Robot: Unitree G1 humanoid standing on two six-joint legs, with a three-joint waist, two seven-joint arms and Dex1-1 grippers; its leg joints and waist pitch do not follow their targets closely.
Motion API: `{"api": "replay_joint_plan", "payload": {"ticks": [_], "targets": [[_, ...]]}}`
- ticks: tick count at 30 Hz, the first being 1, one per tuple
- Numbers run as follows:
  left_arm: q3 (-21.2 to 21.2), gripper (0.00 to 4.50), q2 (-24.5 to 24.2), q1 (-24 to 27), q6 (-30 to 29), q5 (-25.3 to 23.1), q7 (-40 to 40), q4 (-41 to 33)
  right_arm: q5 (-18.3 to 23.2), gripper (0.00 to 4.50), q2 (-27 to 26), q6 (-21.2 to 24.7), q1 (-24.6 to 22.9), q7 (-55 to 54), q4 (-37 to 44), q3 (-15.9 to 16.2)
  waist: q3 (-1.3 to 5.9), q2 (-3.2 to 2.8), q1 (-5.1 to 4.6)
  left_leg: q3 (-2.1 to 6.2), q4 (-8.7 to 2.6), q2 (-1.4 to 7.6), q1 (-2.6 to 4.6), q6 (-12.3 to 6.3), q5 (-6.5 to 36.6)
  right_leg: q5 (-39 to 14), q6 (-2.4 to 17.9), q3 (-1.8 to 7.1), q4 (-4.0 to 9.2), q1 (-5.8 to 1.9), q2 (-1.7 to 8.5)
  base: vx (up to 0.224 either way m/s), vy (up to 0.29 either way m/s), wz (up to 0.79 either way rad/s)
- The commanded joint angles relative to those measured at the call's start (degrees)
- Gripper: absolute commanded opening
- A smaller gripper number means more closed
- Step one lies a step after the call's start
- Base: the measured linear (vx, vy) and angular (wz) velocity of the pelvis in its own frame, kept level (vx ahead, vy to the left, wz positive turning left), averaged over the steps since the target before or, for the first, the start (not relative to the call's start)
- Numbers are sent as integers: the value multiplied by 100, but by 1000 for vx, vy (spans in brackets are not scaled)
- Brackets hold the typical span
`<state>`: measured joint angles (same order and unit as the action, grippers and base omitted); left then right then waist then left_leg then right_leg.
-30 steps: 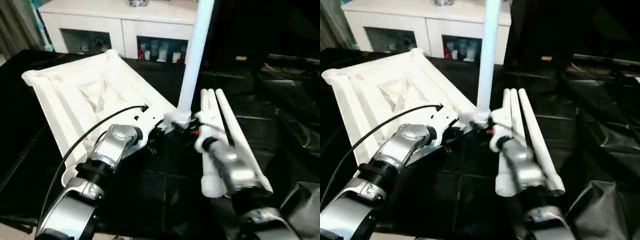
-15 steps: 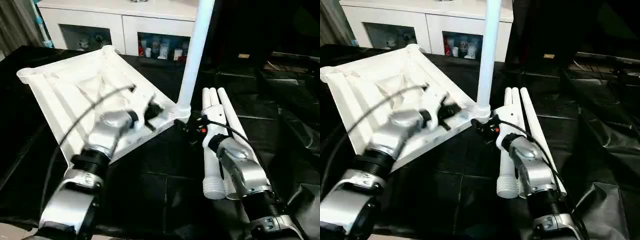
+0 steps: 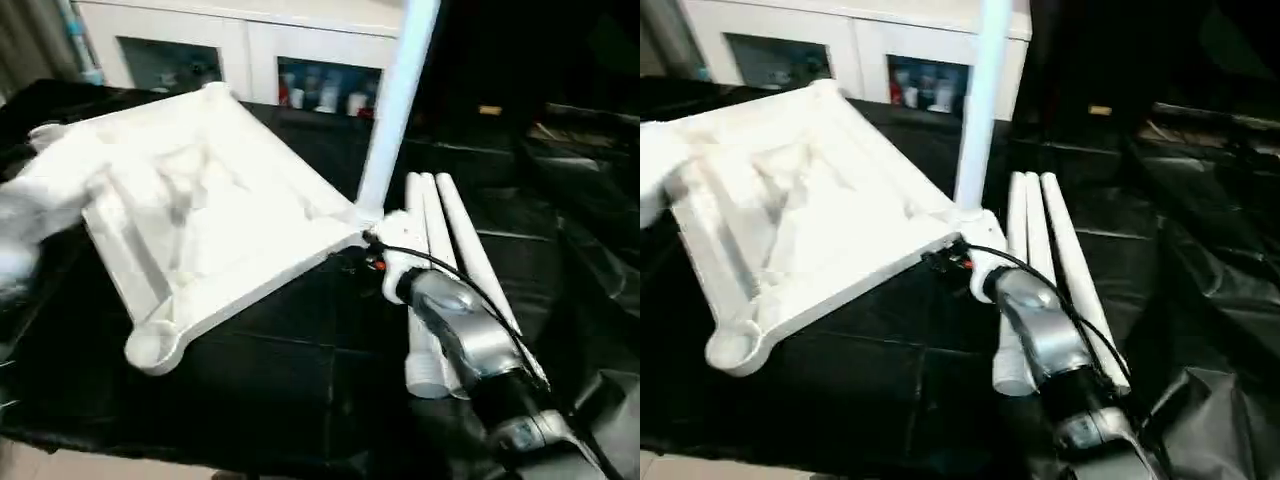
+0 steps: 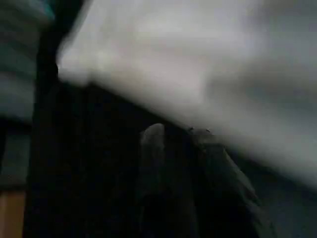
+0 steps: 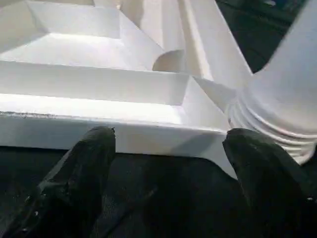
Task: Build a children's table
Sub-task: Rotate table base
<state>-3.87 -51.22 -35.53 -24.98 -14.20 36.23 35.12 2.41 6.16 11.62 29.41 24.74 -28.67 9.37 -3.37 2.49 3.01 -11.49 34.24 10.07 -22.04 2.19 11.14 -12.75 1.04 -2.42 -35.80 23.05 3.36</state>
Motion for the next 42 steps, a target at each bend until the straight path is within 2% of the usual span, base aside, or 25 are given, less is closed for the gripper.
{"api": "replay_joint_plan", "payload": {"ticks": [1, 3, 4, 6, 7, 10, 16, 20, 22, 23, 24, 28, 29, 31, 32, 33, 34, 35, 36, 37, 38, 39, 40, 41, 42], "targets": [[-203, 90, -1, 78, -15, -36, 172, 35, -84, 385, 0, -53, 94, -57, -194, 9, 369, -168, -11, 139, -406, 367, 261, 60, 385, 482, 1417, 295, 270, -211, 480, 0, 0, 0], [-323, 90, -38, 190, -118, -13, 338, -3, -128, 385, -33, -100, 188, -73, -351, 40, 371, -163, 29, 136, -421, 362, 259, 191, 542, 404, 1389, 301, 272, -211, 484, 0, 0, 0], [-338, 90, -41, 203, -138, -9, 367, -13, -131, 385, -39, -106, 200, -75, -370, 41, 373, -166, 33, 138, -424, 366, 266, 221, 592, 393, 1386, 304, 271, -208, 491, 0, 0, 0], [-464, 90, 27, 327, -199, -8, 649, -130, -204, 385, -106, -222, 376, -93, -657, 48, 359, -149, 26, 155, -443, 357, 225, 295, 725, 295, 1373, 310, 287, -240, 507, 0, 0, 0], [-517, 90, 84, 406, -257, 31, 831, -283, -226, 385, -141, -302, 494, -114, -853, 54, 369, -143, 28, 160, -442, 365, 236, 332, 790, 236, 1366, 312, 287, -240, 515, 0, 0, 0], [-599, 90, 148, 511, -358, 133, 1115, -533, -212, 385, -174, -369, 599, -121, -1027, 54, 372, -130, 29, 163, -432, 362, 215, 308, 762, 255, 1393, 319, 284, -251, 521, 0, 0, 0], [-728, 90, 342, 762, -642, 713, 1869, -1386, -159, 385, -277, -680, 827, 49, -1528, -20, 382, -114, 17, 152, -415, 346, 194, 223, 619, 456, 1467, 312, 259, -271, 498, 0, 0, 0], [-873, 90, 332, 989, -768, 937, 2322, -1892, -60, 385, -354, -890, 923, 206, -1843, -94, 390, -142, 17, 147, -402, 349, 203, 152, 549, 532, 1516, 306, 248, -266, 484, 0, 0, 0], [-934, 90, 334, 1090, -845, 1014, 2478, -2087, -88, 385, -369, -974, 951, 214, -1941, -73, 397, -122, 7, 150, -397, 356, 192, 132, 490, 623, 1531, 303, 231, -285, 492, 0, 0, 0], [-982, 90, 370, 1186, -896, 1082, 2600, -2272, -129, 385, -389, -1043, 979, 205, -2022, -58, 390, -129, 9, 142, -400, 348, 201, 122, 510, 574, 1530, 300, 245, -272, 475, 0, 0, 0], [-1034, 90, 439, 1277, -966, 1141, 2664, -2435, -150, 385, -399, -1080, 981, 196, -1967, -45, 391, -116, 1, 152, -405, 359, 185, 125, 500, 564, 1542, 303, 238, -295, 493, 0, 0, 0], [-1140, 90, 613, 1378, -1018, 1127, 2624, -2592, -114, 385, -376, -1038, 928, 260, -1618, -42, 377, -121, 9, 141, -412, 352, 204, 139, 657, 323, 1471, 303, 266, -277, 467, 0, 0, 0], [-1173, 90, 695, 1383, -1034, 1132, 2585, -2614, -86, 385, -337, -960, 876, 243, -1378, -65, 363, -122, 2, 148, -428, 352, 203, 170, 733, 166, 1406, 299, 279, -273, 454, 0, 0, 0], [-1218, 90, 981, 1391, -1057, 1186, 2451, -2620, -44, 385, -201, -486, 688, 2, -548, -212, 360, -171, 2, 150, -434, 352, 232, 236, 877, 32, 1326, 305, 297, -258, 447, 0, 0, 0], [-1218, 90, 981, 1391, -1057, 1186, 2451, -2620, -44, 385, -201, -486, 688, 2, -548, -212, 365, -146, 18, 133, -429, 351, 266, 262, 886, 28, 1279, 306, 304, -229, 426, 0, 0, 0], [-1241, 90, 1080, 1384, -986, 1189, 2399, -2573, -171, 385, -120, -276, 610, -197, -240, -212, 352, -187, 19, 136, -432, 334, 259, 286, 1015, -145, 1287, 316, 324, -217, 438, 0, 0, 0], [-1251, 90, 1135, 1370, -954, 1187, 2367, -2542, -225, 385, -75, -154, 575, -241, -105, -210, 338, -174, 13, 141, -447, 331, 241, 309, 1039, -246, 1245, 316, 345, -235, 427, 0, 0, 0], [-1296, 90, 1403, 1293, -787, 1171, 2208, -2378, -439, 385, 142, 444, 412, -359, 518, -201, 333, -242, 17, 146, -462, 330, 277, 394, 1141, -341, 1155, 304, 371, -216, 384, 0, 0, 0], [-1311, 90, 1502, 1263, -717, 1166, 2152, -2314, -492, 385, 219, 659, 353, -367, 736, -201, 321, -246, 47, 130, -458, 325, 344, 444, 1364, -508, 1099, 306, 410, -177, 372, 0, 0, 0], [-1317, 90, 1697, 1197, -672, 1154, 2023, -2209, -486, 385, 332, 948, 252, -298, 1055, -239, 306, -259, 46, 121, -458, 322, 362, 458, 1528, -696, 1102, 323, 427, -158, 388, 0, 0, 0], [-1329, 90, 1854, 1136, -615, 1138, 1921, -2121, -512, 385, 402, 1148, 173, -295, 1289, -283, 298, -259, 53, 142, -459, 311, 331, 468, 1723, -1090, 1054, 345, 456, -198, 417, 0, 0, 0], [-1329, 90, 1854, 1136, -615, 1138, 1921, -2121, -512, 385, 402, 1148, 173, -295, 1289, -283, 303, -248, 64, 148, -464, 313, 327, 458, 1746, -1248, 994, 353, 480, -207, 430, 0, 0, 0], [-1346, 90, 2170, 994, -470, 1109, 1711, -1928, -485, 385, 463, 1582, 48, -327, 1674, -398, 318, -290, 63, 184, -466, 313, 296, 454, 1706, -1419, 953, 359, 476, -220, 467, 0, 0, 0], [-1346, 90, 2170, 994, -470, 1109, 1711, -1928, -485, 385, 463, 1582, 48, -327, 1674, -398, 315, -284, 74, 175, -467, 314, 307, 436, 1697, -1489, 871, 362, 513, -205, 449, 0, 0, 0], [-1356, 90, 2324, 934, -344, 1109, 1633, -1848, -517, 385, 474, 1846, -7, -389, 1846, -448, 315, -267, 57, 188, -471, 314, 275, 404, 1601, -1447, 876, 365, 505, -231, 451, 0, 0, 0]]}}
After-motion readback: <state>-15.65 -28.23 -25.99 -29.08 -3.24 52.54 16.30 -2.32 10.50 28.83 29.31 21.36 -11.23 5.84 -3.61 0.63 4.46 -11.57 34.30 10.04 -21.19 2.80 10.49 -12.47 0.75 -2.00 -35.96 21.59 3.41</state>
